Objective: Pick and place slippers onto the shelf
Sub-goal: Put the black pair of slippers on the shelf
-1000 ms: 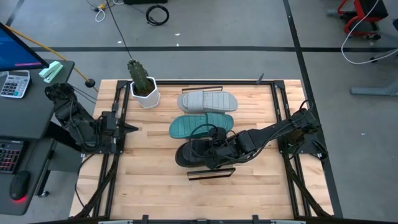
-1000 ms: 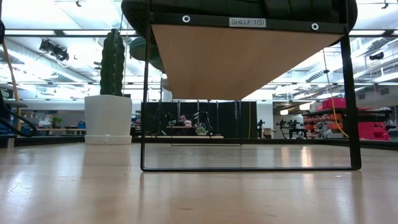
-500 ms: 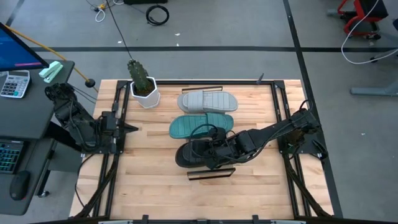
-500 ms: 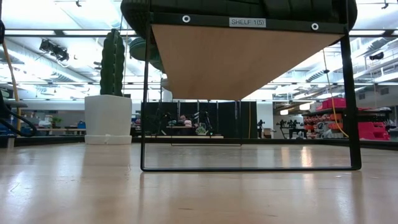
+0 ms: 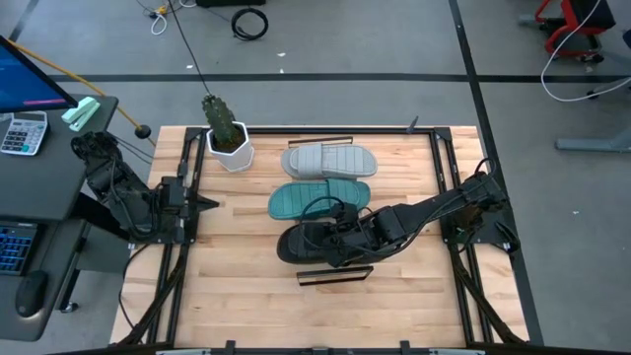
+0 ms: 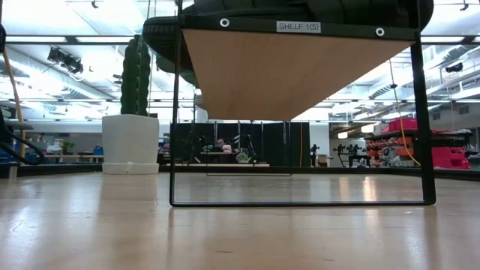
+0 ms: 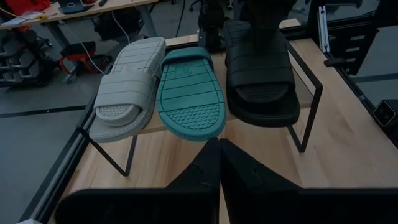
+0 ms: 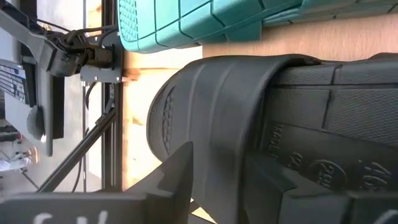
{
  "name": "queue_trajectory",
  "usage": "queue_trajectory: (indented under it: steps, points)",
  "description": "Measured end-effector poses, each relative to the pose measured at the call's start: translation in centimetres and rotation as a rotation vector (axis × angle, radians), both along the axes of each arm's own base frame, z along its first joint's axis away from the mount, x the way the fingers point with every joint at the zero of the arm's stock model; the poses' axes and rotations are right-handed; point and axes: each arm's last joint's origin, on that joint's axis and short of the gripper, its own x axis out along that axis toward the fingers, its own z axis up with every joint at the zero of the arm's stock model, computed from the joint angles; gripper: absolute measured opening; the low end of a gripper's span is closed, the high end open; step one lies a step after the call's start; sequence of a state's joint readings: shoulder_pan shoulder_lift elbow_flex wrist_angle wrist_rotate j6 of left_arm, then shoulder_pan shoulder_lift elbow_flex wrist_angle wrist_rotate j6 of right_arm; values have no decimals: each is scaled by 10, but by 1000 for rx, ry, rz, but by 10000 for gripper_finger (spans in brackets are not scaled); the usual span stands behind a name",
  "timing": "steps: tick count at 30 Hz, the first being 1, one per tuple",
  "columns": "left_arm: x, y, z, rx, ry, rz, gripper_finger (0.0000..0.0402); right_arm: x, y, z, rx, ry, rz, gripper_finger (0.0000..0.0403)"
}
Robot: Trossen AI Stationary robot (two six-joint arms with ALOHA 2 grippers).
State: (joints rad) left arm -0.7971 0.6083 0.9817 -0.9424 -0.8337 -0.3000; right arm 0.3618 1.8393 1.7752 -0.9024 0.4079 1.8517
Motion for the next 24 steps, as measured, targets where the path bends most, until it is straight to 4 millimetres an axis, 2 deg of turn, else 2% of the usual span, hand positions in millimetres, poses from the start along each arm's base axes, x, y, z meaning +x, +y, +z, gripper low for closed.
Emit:
queue_trajectory:
  steps: [10,24]
  points:
    - [0,0,0,10,1,-4,23,-1,1,-1,16,14,5,149]
    - [0,0,0,8,2,-3,13,-10,14,0,-36,4,-43,147]
